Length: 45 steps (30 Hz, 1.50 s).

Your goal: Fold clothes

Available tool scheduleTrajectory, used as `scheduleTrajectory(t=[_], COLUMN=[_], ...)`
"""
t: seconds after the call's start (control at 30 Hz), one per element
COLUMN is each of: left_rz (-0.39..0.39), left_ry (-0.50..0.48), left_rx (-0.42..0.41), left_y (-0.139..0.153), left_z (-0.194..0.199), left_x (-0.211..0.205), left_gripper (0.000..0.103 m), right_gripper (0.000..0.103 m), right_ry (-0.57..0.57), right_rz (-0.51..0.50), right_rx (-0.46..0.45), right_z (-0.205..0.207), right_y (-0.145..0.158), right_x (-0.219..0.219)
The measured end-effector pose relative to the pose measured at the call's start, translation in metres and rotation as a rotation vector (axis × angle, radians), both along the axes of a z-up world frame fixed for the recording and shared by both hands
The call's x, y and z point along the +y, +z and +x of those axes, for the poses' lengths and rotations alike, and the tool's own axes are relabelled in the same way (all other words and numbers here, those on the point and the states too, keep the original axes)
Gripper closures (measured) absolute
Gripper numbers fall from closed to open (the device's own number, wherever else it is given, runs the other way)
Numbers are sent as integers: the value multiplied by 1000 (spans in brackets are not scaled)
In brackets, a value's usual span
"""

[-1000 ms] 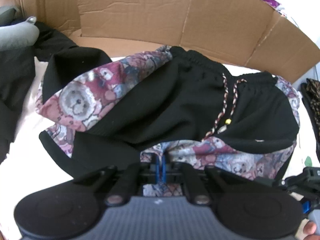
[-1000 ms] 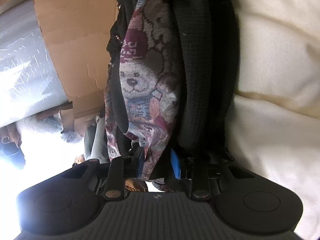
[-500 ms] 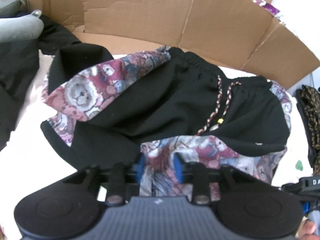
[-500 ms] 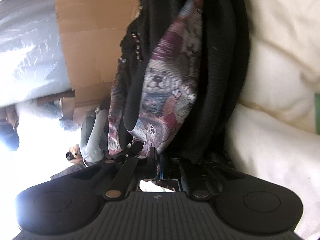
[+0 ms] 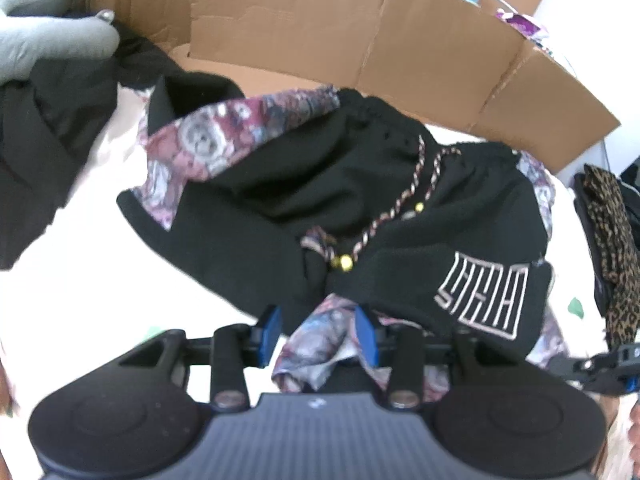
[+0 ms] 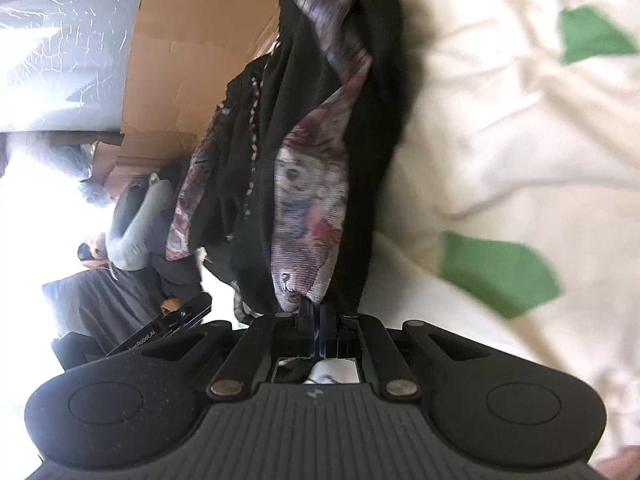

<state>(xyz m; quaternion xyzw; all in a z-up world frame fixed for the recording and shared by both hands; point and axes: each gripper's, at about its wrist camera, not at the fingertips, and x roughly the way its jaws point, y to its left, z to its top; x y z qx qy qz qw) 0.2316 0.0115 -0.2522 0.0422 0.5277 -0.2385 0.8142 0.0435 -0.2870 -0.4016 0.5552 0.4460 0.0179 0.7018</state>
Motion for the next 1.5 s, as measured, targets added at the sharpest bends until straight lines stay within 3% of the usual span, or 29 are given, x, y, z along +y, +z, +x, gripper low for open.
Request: scheduleTrajectory(t=[0.4,0.73,1.0,1.07,1.13,1.17,1.23,1.5], left_rz=[37,29,72,76,77,82,106,97], left_ry=[-26,-82,-92,-116,-143,-154,-172,-148], left_rx=[61,107,123,132,141,140,130,108], left_y=[-22,-38,-58,-62,-66,-66,-67,-50], left_z=[-41,-53,-49,-49,-50,-51,-53,-53], left_x=[7,-6,-14,-14,-14,-14,-13,15], left_gripper=[59,59,59,59,63,67,96,98], right_gripper=[103,103,101,91,68,65,65,65], right_ry=[36,74,60,59,63,69,83,131], right_rz=[-170,-328,-298,-271,-267,-273,-285,-277], right_rx=[56,105,134,128,127,128,130,114], right_z=[-60,-60,-63,-66,-72,-73,-77,-82], right_y=[30,63,35,25,18,16,12,0], right_x=[-51,-77,-86,-81,-75,-72,-66,-42])
